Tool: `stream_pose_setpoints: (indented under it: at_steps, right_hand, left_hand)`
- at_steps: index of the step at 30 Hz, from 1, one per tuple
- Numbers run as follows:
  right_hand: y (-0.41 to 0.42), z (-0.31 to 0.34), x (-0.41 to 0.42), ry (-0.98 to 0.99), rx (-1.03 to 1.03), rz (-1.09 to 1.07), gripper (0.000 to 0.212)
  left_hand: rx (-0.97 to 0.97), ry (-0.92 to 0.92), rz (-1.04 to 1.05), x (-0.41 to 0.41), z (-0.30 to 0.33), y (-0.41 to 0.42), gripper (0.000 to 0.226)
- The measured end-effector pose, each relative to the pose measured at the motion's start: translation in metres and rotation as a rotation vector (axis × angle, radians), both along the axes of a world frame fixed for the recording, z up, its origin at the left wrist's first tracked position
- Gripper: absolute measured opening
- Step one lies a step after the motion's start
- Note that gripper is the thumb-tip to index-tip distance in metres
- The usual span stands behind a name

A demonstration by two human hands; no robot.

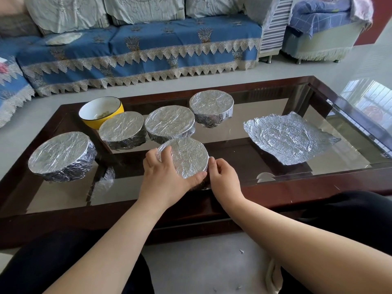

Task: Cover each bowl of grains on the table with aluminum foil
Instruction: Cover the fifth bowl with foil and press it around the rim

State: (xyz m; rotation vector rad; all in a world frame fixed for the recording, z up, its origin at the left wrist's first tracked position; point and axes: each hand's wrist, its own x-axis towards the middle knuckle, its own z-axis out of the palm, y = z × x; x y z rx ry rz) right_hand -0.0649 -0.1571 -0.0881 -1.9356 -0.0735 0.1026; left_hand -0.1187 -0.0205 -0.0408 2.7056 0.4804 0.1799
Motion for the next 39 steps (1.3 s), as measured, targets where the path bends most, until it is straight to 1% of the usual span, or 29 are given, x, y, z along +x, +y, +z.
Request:
stream_pose_setpoints:
  at_steps: [7, 11, 14, 18, 22, 25, 29, 32, 35, 37, 39]
  right_hand:
    - [0.008, 0.005, 0.007, 0.012, -0.036, -0.076, 0.043]
    - [0.012, 0.004, 0.011, 0.03, -0.079, -0.071, 0.038]
    - [0.013, 0.003, 0.013, 0.03, -0.091, -0.045, 0.029]
    - [0.014, 0.002, 0.013, 0.036, -0.099, -0.02, 0.028]
    - [0.013, 0.002, 0.016, 0.024, -0.09, 0.005, 0.019]
    - [0.009, 0.003, 0.016, 0.032, -0.068, 0.014, 0.024]
    - [-0.001, 0.014, 0.021, 0.149, 0.046, 0.036, 0.04]
    - [-0.006, 0.02, 0.031, 0.19, 0.025, 0.13, 0.042]
    - [-0.009, 0.018, 0.033, 0.195, 0.058, 0.196, 0.042]
    - [-0.013, 0.018, 0.035, 0.232, 0.12, 0.241, 0.04]
    - [-0.016, 0.02, 0.037, 0.215, 0.11, 0.298, 0.033]
  left_hand:
    - [0.006, 0.007, 0.014, 0.002, -0.002, -0.002, 0.118]
    - [0.012, 0.008, 0.017, 0.003, -0.003, -0.002, 0.118]
    - [0.012, 0.014, 0.012, 0.003, -0.004, -0.002, 0.119]
    - [0.029, 0.022, 0.01, 0.003, -0.004, -0.003, 0.122]
    - [0.026, 0.026, 0.02, 0.001, -0.005, -0.002, 0.135]
    - [-0.009, 0.052, 0.023, 0.0, -0.002, -0.004, 0.137]
    - [-0.11, 0.122, 0.01, -0.002, 0.009, -0.003, 0.131]
    - [-0.166, 0.169, -0.004, -0.006, 0.019, 0.003, 0.123]
    - [-0.136, 0.211, -0.028, -0.012, 0.028, 0.013, 0.114]
    - [-0.108, 0.226, -0.025, -0.014, 0.031, 0.021, 0.113]
    - [-0.062, 0.219, -0.018, -0.013, 0.031, 0.027, 0.113]
